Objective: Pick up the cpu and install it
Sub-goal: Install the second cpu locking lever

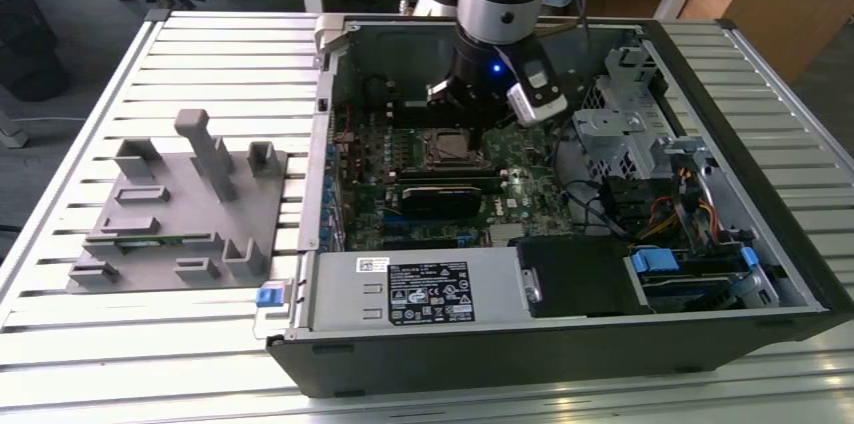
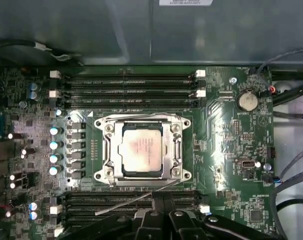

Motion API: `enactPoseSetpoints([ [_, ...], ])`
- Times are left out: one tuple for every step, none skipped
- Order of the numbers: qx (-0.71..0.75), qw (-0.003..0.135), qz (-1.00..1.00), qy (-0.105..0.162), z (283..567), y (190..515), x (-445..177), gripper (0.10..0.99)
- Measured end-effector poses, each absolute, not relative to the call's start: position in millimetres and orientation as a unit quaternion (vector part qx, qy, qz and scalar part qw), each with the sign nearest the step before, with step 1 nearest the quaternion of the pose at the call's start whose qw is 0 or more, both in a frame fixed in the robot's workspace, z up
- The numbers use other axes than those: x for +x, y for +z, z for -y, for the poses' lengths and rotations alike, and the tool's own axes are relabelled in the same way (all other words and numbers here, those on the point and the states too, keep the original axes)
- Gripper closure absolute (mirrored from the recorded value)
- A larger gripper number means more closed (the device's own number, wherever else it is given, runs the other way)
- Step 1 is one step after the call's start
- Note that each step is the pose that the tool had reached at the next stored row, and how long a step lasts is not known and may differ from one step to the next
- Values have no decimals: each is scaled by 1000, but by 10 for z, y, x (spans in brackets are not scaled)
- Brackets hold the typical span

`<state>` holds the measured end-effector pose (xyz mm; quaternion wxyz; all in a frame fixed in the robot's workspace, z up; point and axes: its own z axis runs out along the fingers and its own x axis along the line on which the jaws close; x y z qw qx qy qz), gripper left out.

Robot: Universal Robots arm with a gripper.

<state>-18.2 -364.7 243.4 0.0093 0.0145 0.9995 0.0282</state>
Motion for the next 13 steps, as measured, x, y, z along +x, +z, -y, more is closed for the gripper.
enactPoseSetpoints([
  [15,9,-999,28,3653,2431,-186,980],
  [15,9,-999,28,3657,2429,-196,980],
  [14,9,-999,28,3658,2425,-207,980],
  [14,9,-999,28,3659,2422,-222,980],
  [14,9,-999,28,3659,2419,-243,980],
  [14,9,-999,28,3659,2415,-275,980],
  [14,9,-999,28,3659,2412,-312,980],
  [14,9,-999,28,3659,2409,-344,980],
  [14,9,-999,28,3660,2405,-367,980],
  [15,9,-999,29,3664,2401,-376,980],
  [14,9,-999,29,3670,2396,-381,980],
  [14,9,-999,30,3675,2391,-385,980],
  [14,9,-999,30,3683,2385,-390,980],
])
